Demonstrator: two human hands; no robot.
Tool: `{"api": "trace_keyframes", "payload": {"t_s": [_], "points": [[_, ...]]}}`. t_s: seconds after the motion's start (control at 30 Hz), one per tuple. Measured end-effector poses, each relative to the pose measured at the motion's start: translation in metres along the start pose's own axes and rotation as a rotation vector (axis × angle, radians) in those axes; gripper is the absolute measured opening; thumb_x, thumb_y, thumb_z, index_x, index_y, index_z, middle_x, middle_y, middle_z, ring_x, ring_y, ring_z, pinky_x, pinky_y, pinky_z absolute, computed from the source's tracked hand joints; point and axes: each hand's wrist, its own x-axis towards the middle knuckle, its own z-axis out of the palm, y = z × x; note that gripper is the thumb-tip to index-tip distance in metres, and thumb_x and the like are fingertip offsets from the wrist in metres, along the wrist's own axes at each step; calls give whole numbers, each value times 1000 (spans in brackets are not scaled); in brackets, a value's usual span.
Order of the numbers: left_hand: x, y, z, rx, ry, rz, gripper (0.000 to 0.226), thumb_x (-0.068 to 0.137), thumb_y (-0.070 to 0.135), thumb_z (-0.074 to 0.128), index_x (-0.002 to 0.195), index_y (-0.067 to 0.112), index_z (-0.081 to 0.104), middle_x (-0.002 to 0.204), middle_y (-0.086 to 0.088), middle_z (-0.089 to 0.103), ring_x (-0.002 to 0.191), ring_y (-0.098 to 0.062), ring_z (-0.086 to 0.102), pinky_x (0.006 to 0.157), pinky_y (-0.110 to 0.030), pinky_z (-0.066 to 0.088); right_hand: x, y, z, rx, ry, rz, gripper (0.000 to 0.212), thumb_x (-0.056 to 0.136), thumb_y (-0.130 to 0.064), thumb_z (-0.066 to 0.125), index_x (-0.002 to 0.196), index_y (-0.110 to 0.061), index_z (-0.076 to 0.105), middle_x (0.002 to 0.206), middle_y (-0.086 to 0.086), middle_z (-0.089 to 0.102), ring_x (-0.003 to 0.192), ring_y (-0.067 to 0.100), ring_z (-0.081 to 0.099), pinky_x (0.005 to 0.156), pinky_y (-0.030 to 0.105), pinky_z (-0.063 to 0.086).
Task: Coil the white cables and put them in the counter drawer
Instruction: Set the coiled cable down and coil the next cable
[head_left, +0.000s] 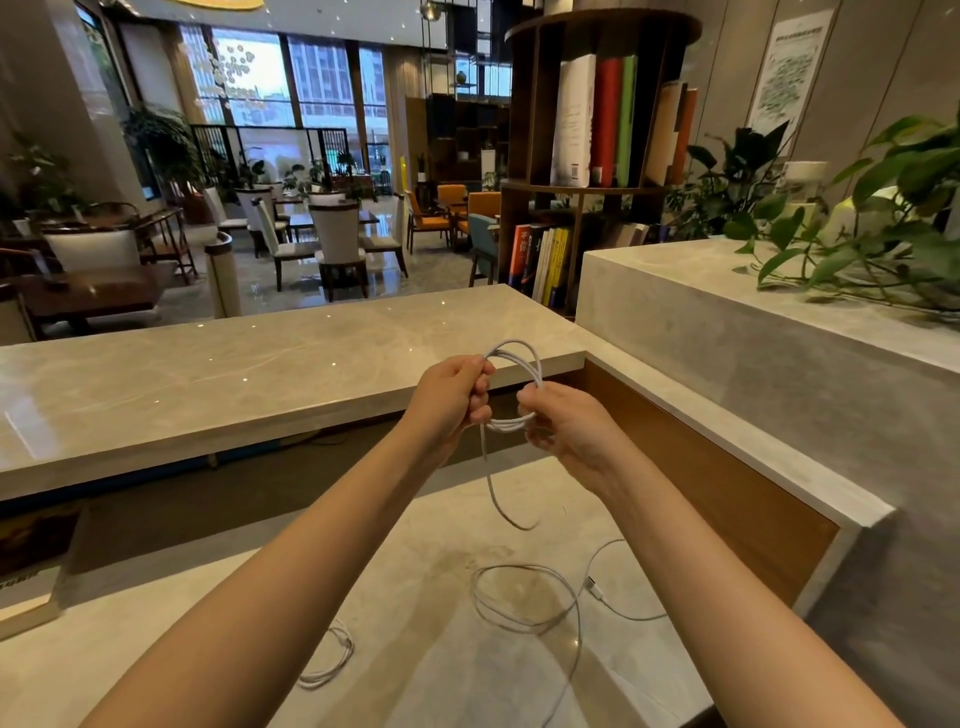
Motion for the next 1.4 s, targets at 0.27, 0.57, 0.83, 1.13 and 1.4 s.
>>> {"api": "trace_keyframes", "payload": {"t_s": [0.27,0.57,0.83,1.13,1.4], "points": [[1,-21,8,396,84,279,25,100,21,36,85,10,53,64,0,44,51,-9,39,48,-20,36,0,12,-1,-563,108,18,19,96,-19,48,92,-4,59,77,13,64,60,19,62,57,26,57],[22,-24,-20,509,150,255,25,100,20,35,89,10,55,66,-1,46,57,-14,42,52,-25,41,-17,-4,-21,-397,161,-72,31,98,-22,44,90,-3,67,83,9,69,76,16,64,73,25,53],[28,-14,-31,316,11,103,28,100,15,37,111,4,61,65,-2,41,54,-11,33,44,-17,33,-23,-26,-42,-47,-132,265,26,99,-18,40,106,-3,60,51,-4,38,40,6,29,35,16,25],[21,-7,-26,551,-31,221,22,95,24,49,106,15,66,77,2,56,61,-11,44,54,-21,39,-27,-20,-46,-1051,75,72,30,94,-31,51,80,-11,68,60,0,51,52,10,42,47,17,34],[24,-9,-29,333,223,283,25,98,19,42,116,17,59,74,4,49,61,-9,43,56,-23,41,-39,-7,-55,-51,-32,-94,21,90,-18,56,107,-10,66,62,-4,55,55,5,52,58,18,50]]}}
